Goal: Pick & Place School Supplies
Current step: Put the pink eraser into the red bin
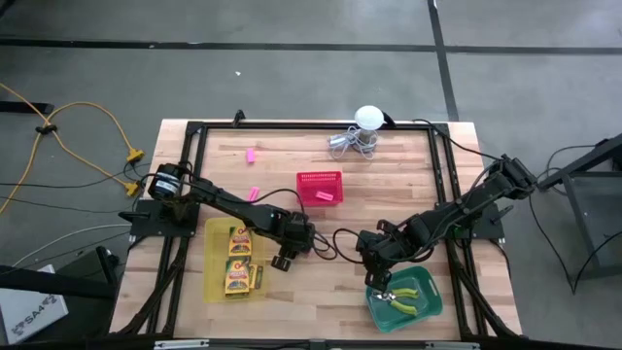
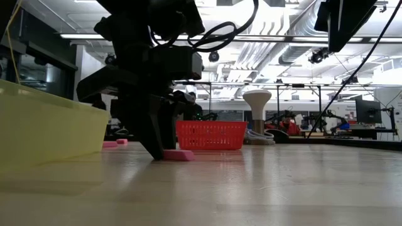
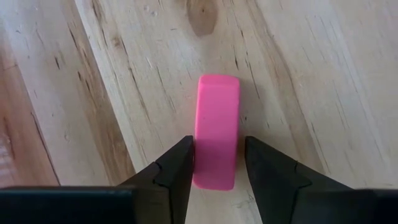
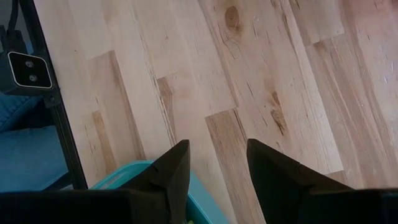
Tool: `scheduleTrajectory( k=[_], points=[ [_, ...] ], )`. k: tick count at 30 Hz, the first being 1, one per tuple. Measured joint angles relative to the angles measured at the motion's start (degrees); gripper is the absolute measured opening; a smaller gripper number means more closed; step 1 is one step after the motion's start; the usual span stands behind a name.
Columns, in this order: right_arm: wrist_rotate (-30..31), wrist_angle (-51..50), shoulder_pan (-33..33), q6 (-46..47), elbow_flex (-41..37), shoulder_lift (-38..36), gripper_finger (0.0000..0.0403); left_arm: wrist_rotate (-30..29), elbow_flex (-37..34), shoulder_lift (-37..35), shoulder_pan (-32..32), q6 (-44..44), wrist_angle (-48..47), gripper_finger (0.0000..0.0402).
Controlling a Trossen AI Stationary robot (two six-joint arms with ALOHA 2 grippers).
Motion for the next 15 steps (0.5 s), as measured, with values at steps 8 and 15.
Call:
scheduleTrajectory(
  k=[8,15],
  points=[
    [0.0,0.0,0.0,0.0,0.0,0.0,0.0149,-0.1,0.0,0.0,0.0,0.0,0.0,0.0105],
    [0.0,0.0,0.0,0.0,0.0,0.0,0.0149,-0.1,0.0,0.0,0.0,0.0,0.0,0.0090]
  ],
)
